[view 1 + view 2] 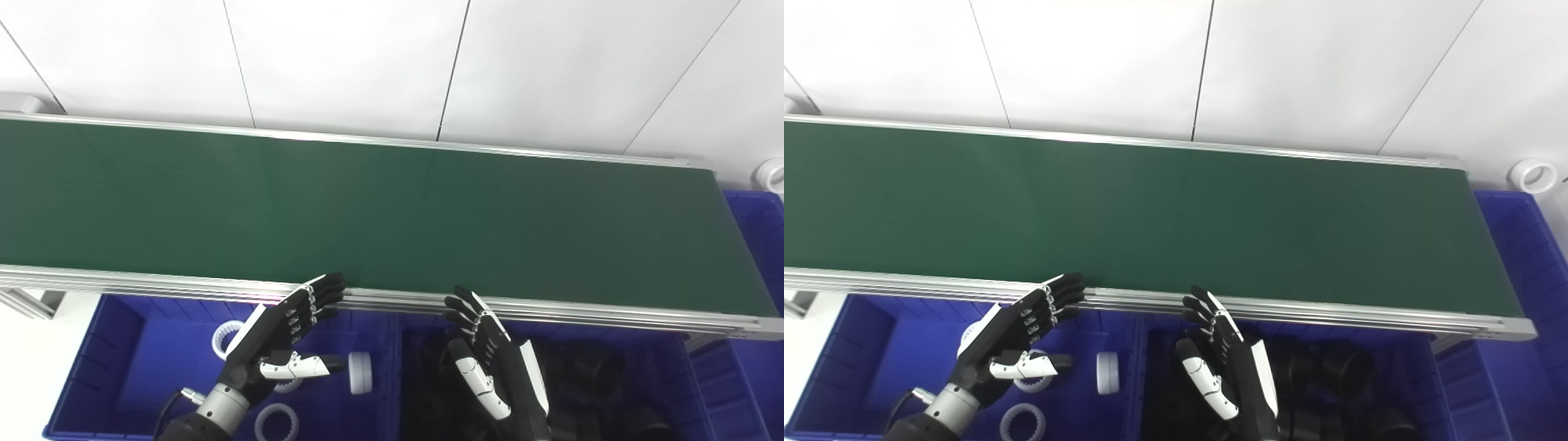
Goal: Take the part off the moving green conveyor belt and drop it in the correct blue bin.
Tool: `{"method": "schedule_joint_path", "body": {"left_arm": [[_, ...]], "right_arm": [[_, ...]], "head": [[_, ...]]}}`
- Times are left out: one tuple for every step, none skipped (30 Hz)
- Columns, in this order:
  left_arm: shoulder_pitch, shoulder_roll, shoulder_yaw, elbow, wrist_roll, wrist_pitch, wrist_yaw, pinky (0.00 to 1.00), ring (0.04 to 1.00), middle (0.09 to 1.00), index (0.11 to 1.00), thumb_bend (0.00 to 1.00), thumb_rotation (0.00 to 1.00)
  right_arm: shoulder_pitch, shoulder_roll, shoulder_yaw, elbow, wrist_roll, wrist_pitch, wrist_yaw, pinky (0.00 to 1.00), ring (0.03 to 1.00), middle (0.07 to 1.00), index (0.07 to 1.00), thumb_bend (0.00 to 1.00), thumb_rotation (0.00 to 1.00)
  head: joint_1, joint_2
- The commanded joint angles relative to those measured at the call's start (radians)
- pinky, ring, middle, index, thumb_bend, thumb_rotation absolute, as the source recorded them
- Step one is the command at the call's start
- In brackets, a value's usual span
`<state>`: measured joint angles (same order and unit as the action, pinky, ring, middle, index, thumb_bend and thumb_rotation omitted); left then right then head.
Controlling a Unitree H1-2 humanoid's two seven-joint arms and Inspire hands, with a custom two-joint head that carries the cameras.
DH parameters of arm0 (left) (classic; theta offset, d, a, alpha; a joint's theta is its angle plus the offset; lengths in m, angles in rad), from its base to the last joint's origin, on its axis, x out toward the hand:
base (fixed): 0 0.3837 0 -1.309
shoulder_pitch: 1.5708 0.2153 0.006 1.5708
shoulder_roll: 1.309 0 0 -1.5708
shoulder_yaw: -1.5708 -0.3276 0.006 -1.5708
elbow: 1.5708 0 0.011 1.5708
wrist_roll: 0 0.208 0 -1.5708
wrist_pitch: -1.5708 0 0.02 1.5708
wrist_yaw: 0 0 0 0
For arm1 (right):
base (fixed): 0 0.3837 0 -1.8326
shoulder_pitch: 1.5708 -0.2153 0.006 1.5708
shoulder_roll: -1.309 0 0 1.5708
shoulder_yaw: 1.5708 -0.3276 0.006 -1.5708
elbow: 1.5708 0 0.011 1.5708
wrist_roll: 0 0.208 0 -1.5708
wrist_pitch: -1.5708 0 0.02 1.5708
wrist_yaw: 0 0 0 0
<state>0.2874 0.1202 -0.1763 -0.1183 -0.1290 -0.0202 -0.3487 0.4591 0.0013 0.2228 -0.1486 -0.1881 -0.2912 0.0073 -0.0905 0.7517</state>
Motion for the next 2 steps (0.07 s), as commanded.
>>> {"method": "schedule_joint_path", "body": {"left_arm": [[-0.016,0.008,-0.006,-0.023,-0.001,-0.04,-0.007,0.85,0.891,0.886,0.854,0.91,0.25],[-0.016,0.009,-0.007,-0.022,-0.004,-0.041,-0.009,0.85,0.893,0.89,0.853,0.92,0.25]], "right_arm": [[-0.004,0.011,0.007,-0.022,-0.003,-0.047,-0.007,0.71,0.799,0.839,0.888,0.58,0.75],[-0.004,0.009,0.008,-0.022,-0.003,-0.047,-0.006,0.72,0.802,0.845,0.895,0.61,0.73]], "head": [[0.001,0.0],[0.001,0.0]]}}
